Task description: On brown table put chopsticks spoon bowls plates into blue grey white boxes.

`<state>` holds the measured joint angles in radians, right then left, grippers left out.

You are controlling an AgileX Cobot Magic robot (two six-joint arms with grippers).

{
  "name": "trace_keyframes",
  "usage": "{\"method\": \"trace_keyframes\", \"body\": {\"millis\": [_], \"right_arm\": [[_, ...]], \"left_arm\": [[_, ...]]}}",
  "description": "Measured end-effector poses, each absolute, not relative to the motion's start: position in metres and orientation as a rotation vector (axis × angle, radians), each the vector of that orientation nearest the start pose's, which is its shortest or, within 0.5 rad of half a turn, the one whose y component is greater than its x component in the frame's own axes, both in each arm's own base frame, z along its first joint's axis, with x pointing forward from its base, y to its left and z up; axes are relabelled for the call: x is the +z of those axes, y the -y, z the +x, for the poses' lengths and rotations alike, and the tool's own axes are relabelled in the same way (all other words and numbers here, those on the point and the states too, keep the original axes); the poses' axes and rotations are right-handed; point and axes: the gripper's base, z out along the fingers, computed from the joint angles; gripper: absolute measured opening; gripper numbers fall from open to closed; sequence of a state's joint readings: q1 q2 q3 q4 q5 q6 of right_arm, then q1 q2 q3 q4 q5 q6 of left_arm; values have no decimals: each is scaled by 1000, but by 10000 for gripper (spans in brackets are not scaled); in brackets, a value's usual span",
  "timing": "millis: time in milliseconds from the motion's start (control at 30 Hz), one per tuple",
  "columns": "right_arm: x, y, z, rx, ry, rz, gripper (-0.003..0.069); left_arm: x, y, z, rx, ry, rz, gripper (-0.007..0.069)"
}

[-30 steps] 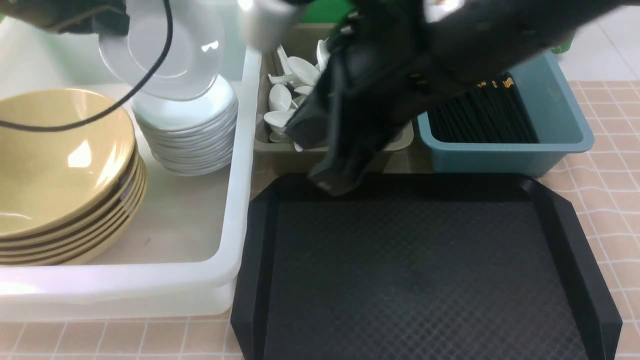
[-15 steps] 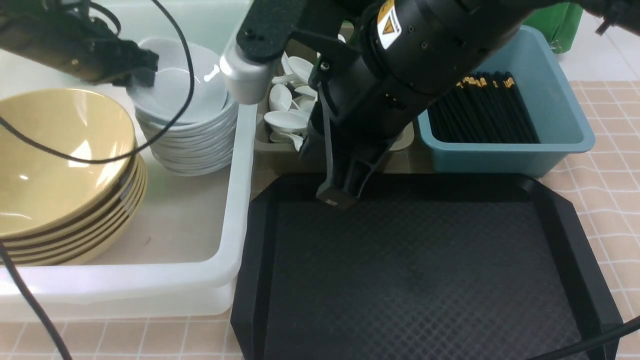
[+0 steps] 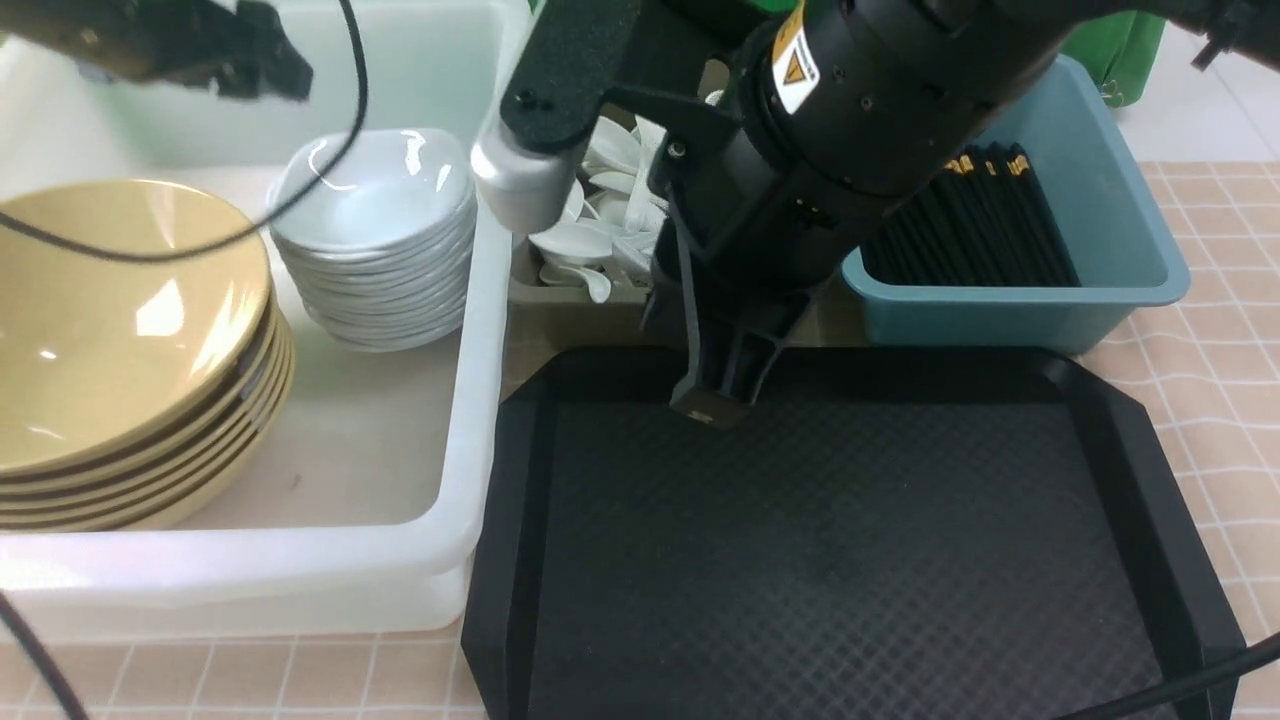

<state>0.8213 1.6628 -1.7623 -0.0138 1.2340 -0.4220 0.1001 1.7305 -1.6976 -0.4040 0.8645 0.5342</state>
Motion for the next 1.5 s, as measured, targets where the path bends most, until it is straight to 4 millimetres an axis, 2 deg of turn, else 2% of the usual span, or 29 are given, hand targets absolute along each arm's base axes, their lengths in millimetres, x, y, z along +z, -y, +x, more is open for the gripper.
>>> {"method": "trace_keyframes", "body": {"millis": [33, 67, 133, 167, 200, 233, 333, 433, 467, 533, 600, 633, 667, 733, 767, 867, 1000, 1233, 1500], "right_arm": [[390, -256, 241, 110, -2136, -1526, 50], [390, -254, 243, 69, -2160, -1495, 52], [391, -250, 244, 34, -2180, -1451, 52], [393, -248, 244, 29, -2185, -1431, 53], [394, -248, 244, 27, -2186, -1428, 54], [396, -244, 241, 24, -2194, -1401, 55], [398, -231, 230, 27, -2208, -1365, 55], [396, -216, 215, 53, -2208, -1309, 58], [395, -212, 212, 62, -2204, -1294, 59], [396, -198, 198, 107, -2169, -1214, 62], [392, -189, 190, 130, -2151, -1177, 63], [392, -175, 176, 176, -2084, -1121, 67], [392, -174, 174, 180, -2076, -1117, 67], [390, -160, 161, 219, -1988, -1077, 69], [393, -157, 157, 233, -1952, -1060, 69], [384, -135, 135, 297, -1785, -991, 73], [384, -122, 120, 353, -1621, -918, 76], [386, -116, 113, 387, -1513, -870, 85], [384, -116, 113, 385, -1516, -872, 96]], "left_arm": [[375, -12, 394, -170, -2273, 329, 533], [397, -8, 376, -161, -2258, 323, 480], [423, -2, 347, -153, -2260, 307, 388], [430, 2, 336, -153, -2267, 307, 346], [431, 2, 334, -145, -2271, 309, 335], [436, 10, 311, -133, -2301, 326, 230], [427, 19, 280, -93, -2370, 372, 74], [409, 22, 250, -65, -2418, 381, 5], [405, 22, 243, -61, -2421, 378, 2], [389, 20, 213, -54, -2406, 355, 2], [383, 19, 199, -50, -2390, 346, 2], [370, 17, 172, -43, -2347, 329, 2], [369, 17, 169, -43, -2342, 327, 2], [353, 15, 140, -33, -2276, 311, 2], [350, 15, 135, -32, -2263, 307, 2], [318, 12, 92, -16, -2126, 276, 2], [294, 9, 63, 3, -1959, 248, 2], [282, 7, 43, 28, -1708, 208, 2], [275, 7, 41, 29, -1698, 206, 2]]}}
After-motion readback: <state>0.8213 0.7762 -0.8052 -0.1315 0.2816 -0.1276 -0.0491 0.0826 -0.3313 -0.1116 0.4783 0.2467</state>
